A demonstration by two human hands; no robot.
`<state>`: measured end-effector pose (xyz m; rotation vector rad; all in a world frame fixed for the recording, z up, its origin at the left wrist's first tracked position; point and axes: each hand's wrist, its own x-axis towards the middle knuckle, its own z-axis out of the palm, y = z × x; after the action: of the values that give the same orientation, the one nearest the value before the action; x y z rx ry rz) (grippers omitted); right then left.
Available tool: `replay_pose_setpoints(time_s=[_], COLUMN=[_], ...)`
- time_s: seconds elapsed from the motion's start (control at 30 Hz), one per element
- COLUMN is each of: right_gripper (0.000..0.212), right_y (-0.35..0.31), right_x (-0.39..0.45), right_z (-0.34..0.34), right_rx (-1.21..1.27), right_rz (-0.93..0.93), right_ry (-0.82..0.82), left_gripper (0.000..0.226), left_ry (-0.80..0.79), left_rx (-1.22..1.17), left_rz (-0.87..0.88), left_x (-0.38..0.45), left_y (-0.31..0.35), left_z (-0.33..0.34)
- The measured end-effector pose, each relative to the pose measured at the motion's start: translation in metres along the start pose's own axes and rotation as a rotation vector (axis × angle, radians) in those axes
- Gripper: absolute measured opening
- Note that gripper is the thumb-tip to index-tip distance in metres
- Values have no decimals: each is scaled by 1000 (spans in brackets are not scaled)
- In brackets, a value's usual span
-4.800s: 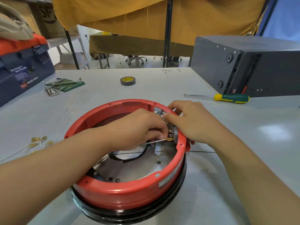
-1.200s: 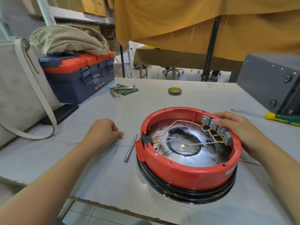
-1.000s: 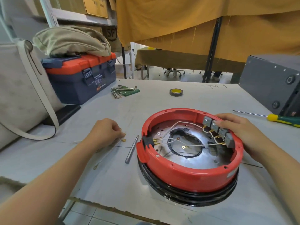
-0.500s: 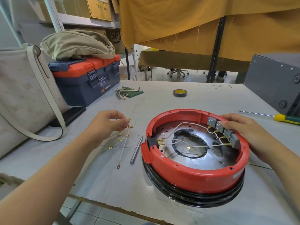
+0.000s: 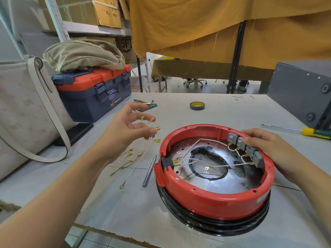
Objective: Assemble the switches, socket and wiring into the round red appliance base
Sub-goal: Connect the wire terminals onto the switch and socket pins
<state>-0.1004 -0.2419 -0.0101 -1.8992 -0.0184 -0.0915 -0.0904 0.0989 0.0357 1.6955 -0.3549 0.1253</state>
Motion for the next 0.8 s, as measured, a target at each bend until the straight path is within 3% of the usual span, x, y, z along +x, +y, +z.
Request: replay_pose_setpoints(time_s=[0.2,0.43,0.57,0.67,0.8], right_gripper=[16,20,23,20,12], right_y=[-2,-5,-5,-5,-5], right_x=[-1,-1,-1,-2,-1], right_z=[3,3,0,-2,-6], right_rx=[13,18,-49,-78,-105], right_rz=[2,-11,-31,-32,-17], right_ry=[-2,-11,-15,5,34], left_gripper=[27,30,31,8,14], left_ry=[-161,-294,-337,-343,-367], left_rx=[-50,-201,-134,-95,-4], left_rz=[-69,-215,-271,-279,-268], left_x=[6,22,30,33,34], left_y=[13,17,17,17,15], left_z=[39,79,99,113,125])
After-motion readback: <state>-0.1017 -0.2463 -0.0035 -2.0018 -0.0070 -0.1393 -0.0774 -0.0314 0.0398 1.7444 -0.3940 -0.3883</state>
